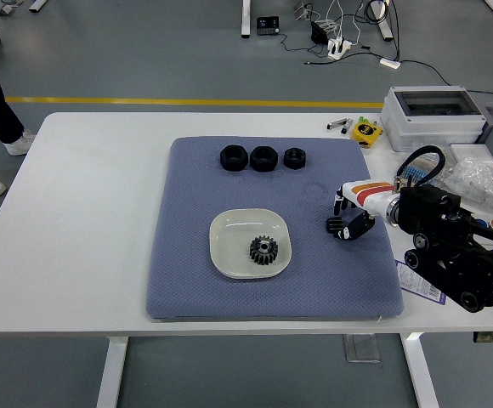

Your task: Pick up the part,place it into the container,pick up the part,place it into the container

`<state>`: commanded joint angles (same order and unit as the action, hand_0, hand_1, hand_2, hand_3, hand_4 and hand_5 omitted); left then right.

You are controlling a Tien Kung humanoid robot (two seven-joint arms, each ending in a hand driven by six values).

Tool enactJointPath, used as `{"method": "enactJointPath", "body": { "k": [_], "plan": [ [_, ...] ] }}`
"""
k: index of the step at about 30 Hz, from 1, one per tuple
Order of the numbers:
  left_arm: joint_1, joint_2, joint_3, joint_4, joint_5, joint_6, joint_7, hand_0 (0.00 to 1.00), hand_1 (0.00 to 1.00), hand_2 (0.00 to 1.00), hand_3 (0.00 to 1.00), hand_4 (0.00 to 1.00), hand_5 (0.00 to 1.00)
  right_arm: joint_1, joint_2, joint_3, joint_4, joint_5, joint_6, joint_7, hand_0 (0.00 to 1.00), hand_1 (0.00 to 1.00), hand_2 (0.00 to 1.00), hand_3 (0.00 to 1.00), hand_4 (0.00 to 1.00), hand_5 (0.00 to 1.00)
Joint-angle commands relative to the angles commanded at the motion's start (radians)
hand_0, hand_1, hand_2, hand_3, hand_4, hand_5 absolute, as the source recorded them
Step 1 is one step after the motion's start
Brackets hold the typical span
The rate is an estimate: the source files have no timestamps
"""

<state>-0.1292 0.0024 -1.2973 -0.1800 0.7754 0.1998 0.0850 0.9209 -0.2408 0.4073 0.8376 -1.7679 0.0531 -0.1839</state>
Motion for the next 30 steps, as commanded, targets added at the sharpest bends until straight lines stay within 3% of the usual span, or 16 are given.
{"method": "enactJointPath", "body": {
  "k": [20, 21, 26, 27, 30],
  "plan": [
    [0.000, 0.000, 0.005, 0.000, -0.002, -0.001, 0.002, 0.720, 0.646, 0.688, 0.585, 0.640, 0.758, -0.010, 0.004, -0.013, -0.003, -0.005, -0.004, 0.005, 0.569, 0.593, 0.605, 0.539, 0.783, 0.273],
    [0.000, 0.000, 0.003, 0.000, -0.001, -0.001, 0.002, 0.720, 0.646, 0.688, 0.585, 0.638, 0.757, -0.010, 0.003, -0.014, 0.000, -0.010, -0.005, 0.006, 0.456, 0.482, 0.514, 0.482, 0.583, 0.356],
    [0.000, 0.000, 0.002, 0.000, -0.001, -0.001, 0.002, 0.720, 0.646, 0.688, 0.585, 0.638, 0.757, -0.010, 0.001, -0.021, 0.008, -0.024, -0.014, 0.017, 0.456, 0.482, 0.514, 0.482, 0.583, 0.356],
    [0.000, 0.000, 0.002, 0.000, -0.001, -0.001, 0.002, 0.720, 0.645, 0.685, 0.584, 0.638, 0.757, -0.010, 0.001, -0.024, 0.009, -0.026, -0.016, 0.020, 0.404, 0.446, 0.477, 0.457, 0.515, 0.381],
    [0.000, 0.000, 0.001, 0.000, 0.001, -0.001, 0.002, 0.720, 0.645, 0.685, 0.584, 0.638, 0.757, -0.009, 0.003, -0.030, 0.013, -0.034, -0.024, 0.029, 0.404, 0.446, 0.477, 0.457, 0.515, 0.381]
  ]
}}
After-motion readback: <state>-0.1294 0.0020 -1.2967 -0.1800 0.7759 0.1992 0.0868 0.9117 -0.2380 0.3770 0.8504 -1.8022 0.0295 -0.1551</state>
